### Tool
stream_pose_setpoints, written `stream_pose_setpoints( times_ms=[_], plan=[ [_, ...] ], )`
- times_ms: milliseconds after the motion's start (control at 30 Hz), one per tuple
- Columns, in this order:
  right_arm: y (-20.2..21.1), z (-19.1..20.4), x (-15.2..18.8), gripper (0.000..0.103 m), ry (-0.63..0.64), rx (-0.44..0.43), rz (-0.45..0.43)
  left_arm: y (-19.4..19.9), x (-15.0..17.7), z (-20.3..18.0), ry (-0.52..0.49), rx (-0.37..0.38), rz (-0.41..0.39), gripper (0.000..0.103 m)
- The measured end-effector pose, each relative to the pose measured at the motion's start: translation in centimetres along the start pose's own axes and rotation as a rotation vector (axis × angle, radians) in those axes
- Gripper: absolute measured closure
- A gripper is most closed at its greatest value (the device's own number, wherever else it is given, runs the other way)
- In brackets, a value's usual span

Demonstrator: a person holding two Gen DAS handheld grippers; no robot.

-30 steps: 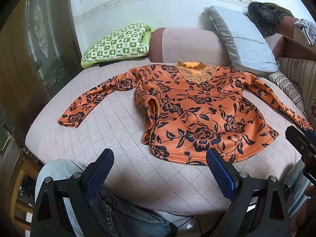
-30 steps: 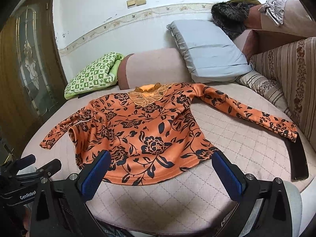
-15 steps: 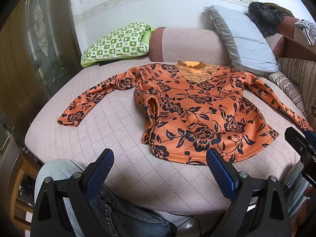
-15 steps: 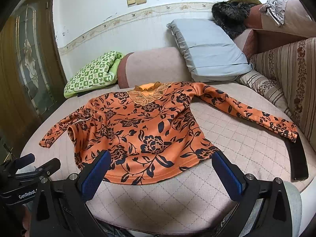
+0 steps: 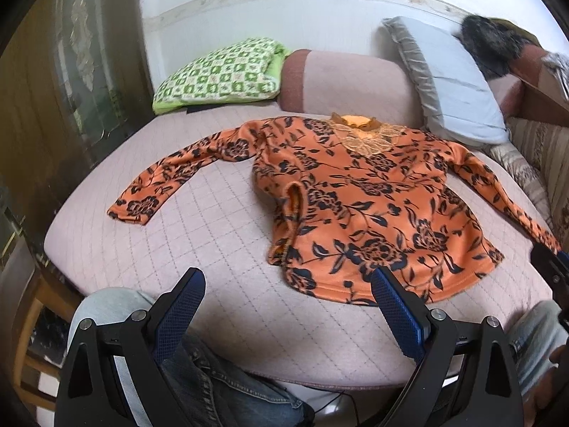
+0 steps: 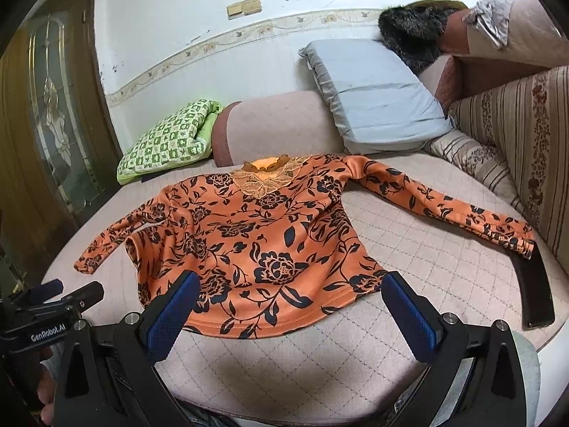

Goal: Fold small clothes

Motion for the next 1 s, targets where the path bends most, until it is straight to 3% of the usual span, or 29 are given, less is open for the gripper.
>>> stream_pose_setpoints(
  times_ms=[167, 300, 500, 633, 667, 733, 767, 800, 833, 1000],
  plan=[
    [-2.2, -1.2, -1.4, 0.001, -0.038, -0.033, 0.081, -2.3, -2.1, 1.7, 0.032, 0.019, 0.033, 0.008],
    [-6.6, -2.6, -3.1, 0.002, -0.026, -0.013, 0.184, -5.5, -5.0, 1.7, 0.042, 0.068, 0.051, 0.008],
    [-13.3, -7.0, -3.4, 0.013, -0.035, 0.096, 0.259, -13.7, -7.4, 3.2, 0.076, 0.158, 0.123, 0.010],
    [-16.0, -10.3, -0.5, 0.037, -0.121, 0.130, 0.358, -19.3, -5.7, 5.5, 0.130, 0.212, 0.230, 0.048],
    [-16.4, -10.8, 0.4, 0.043, -0.144, 0.135, 0.397, -20.2, -5.1, 6.3, 0.180, 0.231, 0.266, 0.064],
    [-16.7, -10.8, 1.0, 0.067, -0.148, 0.118, 0.427, -21.7, -4.2, 7.8, 0.278, 0.249, 0.315, 0.081],
    [-16.6, -10.5, 1.2, 0.074, -0.130, 0.123, 0.426, -22.1, -4.1, 8.2, 0.289, 0.243, 0.323, 0.086],
    [-16.5, -10.3, 1.3, 0.094, -0.115, 0.127, 0.429, -22.5, -4.0, 8.8, 0.293, 0.223, 0.331, 0.091],
    [-16.4, -10.1, 1.6, 0.100, -0.105, 0.125, 0.436, -22.7, -4.1, 9.1, 0.289, 0.208, 0.334, 0.097],
    [-12.4, -9.7, -0.3, 0.101, -0.119, 0.093, 0.384, -20.0, -5.9, 12.1, 0.300, 0.209, 0.265, 0.099]
  ],
)
Point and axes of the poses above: each gripper's, at about its wrist camera, not at the fingertips, and y roughly against the way its jaws point, z to its left, x to its underside, the point moved 9 cm from there along -y, roughly the way its jaws point, and after that the axes turned 7 degrees about -y, right-handed, at the moved point
